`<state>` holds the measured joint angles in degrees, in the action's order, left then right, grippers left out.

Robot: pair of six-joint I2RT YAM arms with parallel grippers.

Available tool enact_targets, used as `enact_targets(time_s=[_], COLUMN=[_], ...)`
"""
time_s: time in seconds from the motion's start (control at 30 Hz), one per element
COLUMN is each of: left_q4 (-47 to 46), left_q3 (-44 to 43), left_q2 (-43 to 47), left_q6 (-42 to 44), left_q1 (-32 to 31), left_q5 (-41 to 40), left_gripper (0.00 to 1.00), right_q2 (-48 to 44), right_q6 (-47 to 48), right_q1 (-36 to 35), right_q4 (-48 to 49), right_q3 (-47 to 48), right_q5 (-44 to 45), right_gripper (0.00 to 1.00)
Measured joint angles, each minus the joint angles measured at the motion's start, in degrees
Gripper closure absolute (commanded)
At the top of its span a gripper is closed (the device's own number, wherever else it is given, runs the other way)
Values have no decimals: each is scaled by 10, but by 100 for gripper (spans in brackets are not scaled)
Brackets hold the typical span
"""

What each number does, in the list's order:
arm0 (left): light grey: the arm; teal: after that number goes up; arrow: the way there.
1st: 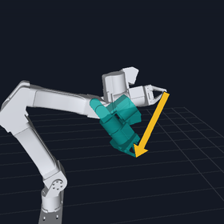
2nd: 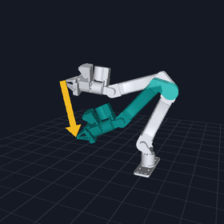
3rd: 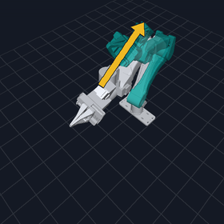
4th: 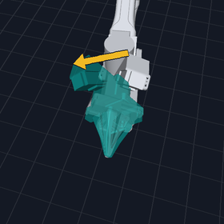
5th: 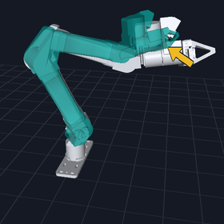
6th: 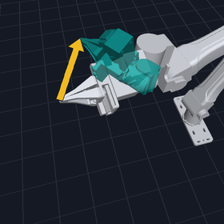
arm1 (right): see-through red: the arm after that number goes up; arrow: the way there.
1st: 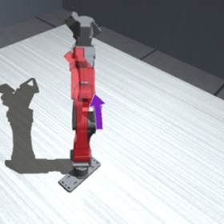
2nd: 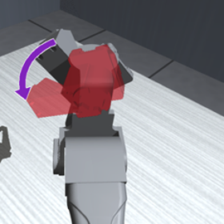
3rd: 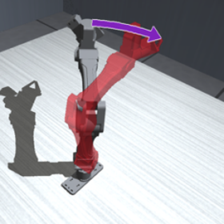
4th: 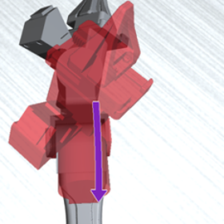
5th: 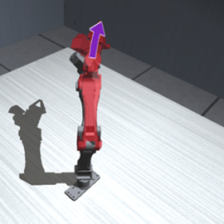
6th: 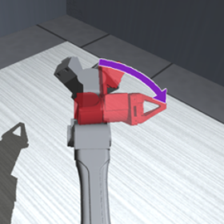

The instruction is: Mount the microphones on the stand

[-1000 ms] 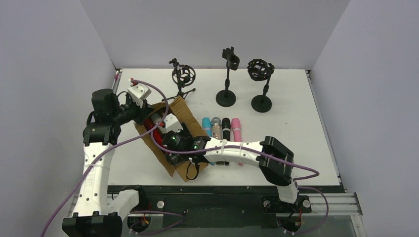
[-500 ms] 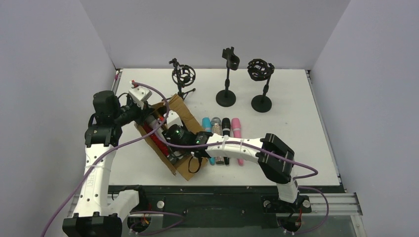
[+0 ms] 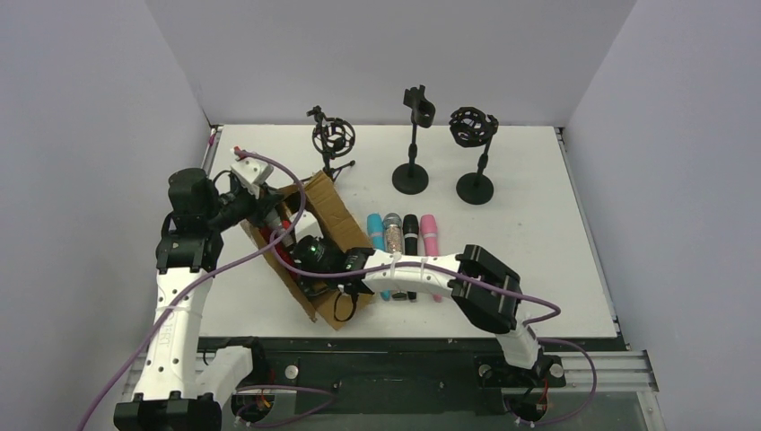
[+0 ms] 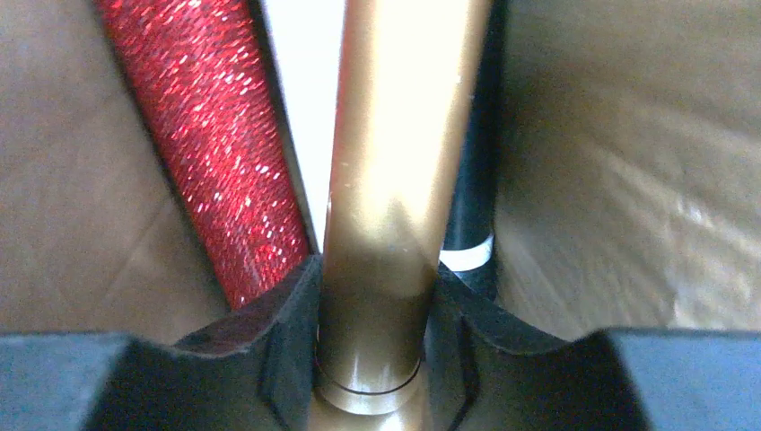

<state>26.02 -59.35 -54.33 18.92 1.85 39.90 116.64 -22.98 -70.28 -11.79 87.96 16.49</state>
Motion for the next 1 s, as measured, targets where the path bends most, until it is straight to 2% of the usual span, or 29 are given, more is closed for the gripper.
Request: enact_targets(time_s=[0.03, 0.1, 0.2, 0.4, 0.67, 0.8, 1.0], left_q4=[-2, -2, -12, -23, 2, 14, 22], left_q3=[2, 5, 5, 5, -6, -6, -15], left_q2=[0, 2, 3, 2, -6, -7, -15], left_q6=[-1, -2, -2, 10, 49, 69, 70], left_q1=[0, 0, -3, -7, -7, -7, -7], left_q5=[-2, -7, -2, 7, 7, 7, 11], left_gripper=[100, 100, 100, 100, 100, 100, 100], right_q2=[-2, -11, -29, -108, -338, -447, -529], right_q6=[-7, -8, -5, -10, -42, -63, -94], right_q1=[0, 1, 1, 1, 27, 89, 260], right_q4=[9, 18, 28, 9, 8, 2, -33], right_q3=[-6, -15, -32, -80, -220, -315, -449], right_q5=[3, 7, 3, -33, -65, -51, -31], right_gripper=[84, 93, 100, 100, 100, 100, 100])
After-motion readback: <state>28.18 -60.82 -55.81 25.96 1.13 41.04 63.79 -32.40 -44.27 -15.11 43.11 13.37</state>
